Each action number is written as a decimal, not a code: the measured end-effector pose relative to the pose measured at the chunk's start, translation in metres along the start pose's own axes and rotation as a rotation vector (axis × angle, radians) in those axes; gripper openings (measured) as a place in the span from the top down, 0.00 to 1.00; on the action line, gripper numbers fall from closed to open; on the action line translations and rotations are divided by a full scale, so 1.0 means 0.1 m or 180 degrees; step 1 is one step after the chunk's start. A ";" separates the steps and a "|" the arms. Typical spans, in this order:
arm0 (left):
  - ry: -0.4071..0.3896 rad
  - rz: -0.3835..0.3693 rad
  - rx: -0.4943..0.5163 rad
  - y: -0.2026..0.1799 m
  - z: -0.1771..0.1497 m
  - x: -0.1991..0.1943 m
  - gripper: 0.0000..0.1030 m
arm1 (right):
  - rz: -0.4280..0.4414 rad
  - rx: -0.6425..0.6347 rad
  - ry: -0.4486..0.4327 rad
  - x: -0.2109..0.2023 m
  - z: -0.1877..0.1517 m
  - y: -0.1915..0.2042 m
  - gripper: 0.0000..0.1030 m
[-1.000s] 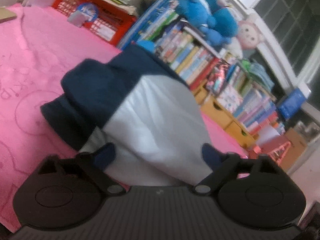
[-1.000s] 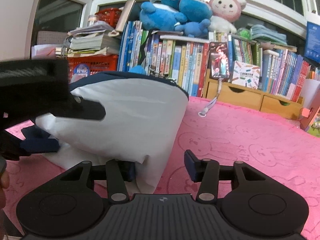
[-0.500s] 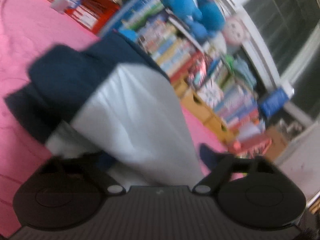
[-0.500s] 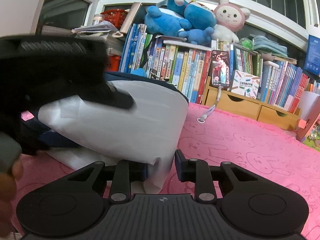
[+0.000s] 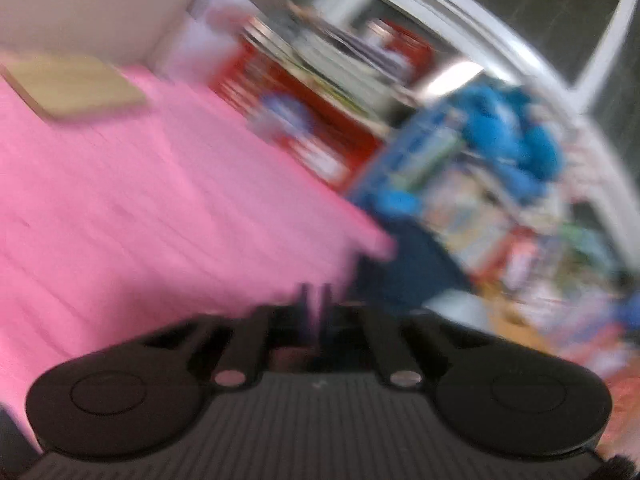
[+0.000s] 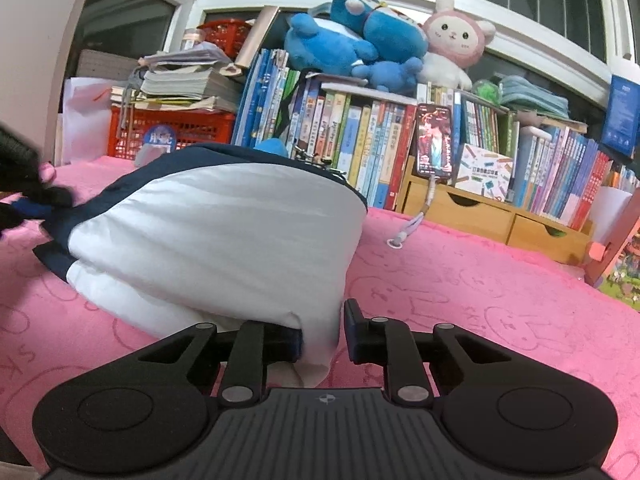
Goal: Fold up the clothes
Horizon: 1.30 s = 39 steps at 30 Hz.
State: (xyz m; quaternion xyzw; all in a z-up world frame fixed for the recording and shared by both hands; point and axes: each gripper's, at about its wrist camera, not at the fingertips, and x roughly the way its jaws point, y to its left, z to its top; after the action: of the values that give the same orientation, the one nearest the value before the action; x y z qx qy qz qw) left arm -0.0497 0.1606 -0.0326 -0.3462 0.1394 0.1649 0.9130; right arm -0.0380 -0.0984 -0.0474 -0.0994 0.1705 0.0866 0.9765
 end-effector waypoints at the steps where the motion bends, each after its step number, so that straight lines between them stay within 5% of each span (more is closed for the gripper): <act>1: 0.0000 0.0028 -0.0086 0.10 0.05 -0.01 1.00 | 0.0011 0.0052 0.0021 0.01 0.00 -0.02 0.82; 4: -0.0117 -0.0103 0.0259 0.11 0.13 -0.17 0.99 | 0.0063 0.0088 0.0032 0.01 0.00 -0.04 0.82; 9: -0.0423 -0.0515 0.2254 -0.54 -0.11 -0.50 0.36 | 0.0085 0.0112 0.0021 0.00 -0.01 -0.06 0.81; 14: -0.0368 -0.1157 0.3977 -0.97 -0.59 -0.68 0.33 | 0.0097 0.0141 0.0014 0.00 0.01 -0.07 0.81; 19: -0.0346 -0.1546 0.5126 -1.12 -1.04 -0.65 0.29 | 0.0106 0.0171 0.0002 0.00 0.00 -0.08 0.81; 26: -0.0353 -0.1753 0.5746 -1.33 -1.39 -0.35 0.31 | 0.0120 0.0194 -0.0052 -0.03 -0.01 -0.08 0.81; 29: -0.0461 -0.1718 0.5875 -1.39 -1.42 -0.30 0.47 | 0.0122 0.0198 -0.0082 -0.04 -0.02 -0.08 0.81; 34: -0.0521 -0.1657 0.6106 -1.49 -1.46 -0.23 0.50 | 0.0123 0.0222 -0.0123 -0.05 -0.02 -0.09 0.82; 36: -0.0489 -0.1596 0.6208 -1.48 -1.52 -0.22 0.74 | 0.0123 0.0236 -0.0141 -0.06 -0.02 -0.10 0.82; 39: -0.0315 -0.1418 0.6168 -1.43 -1.47 -0.18 0.89 | 0.0086 0.0292 -0.0177 -0.07 -0.03 -0.12 0.82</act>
State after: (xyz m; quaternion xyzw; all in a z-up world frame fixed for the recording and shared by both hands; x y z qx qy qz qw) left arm -0.0293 -0.0441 -0.0482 0.5379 0.1074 -0.1811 0.8163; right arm -0.0430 -0.1112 -0.0457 -0.0497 0.1483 0.0947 0.9831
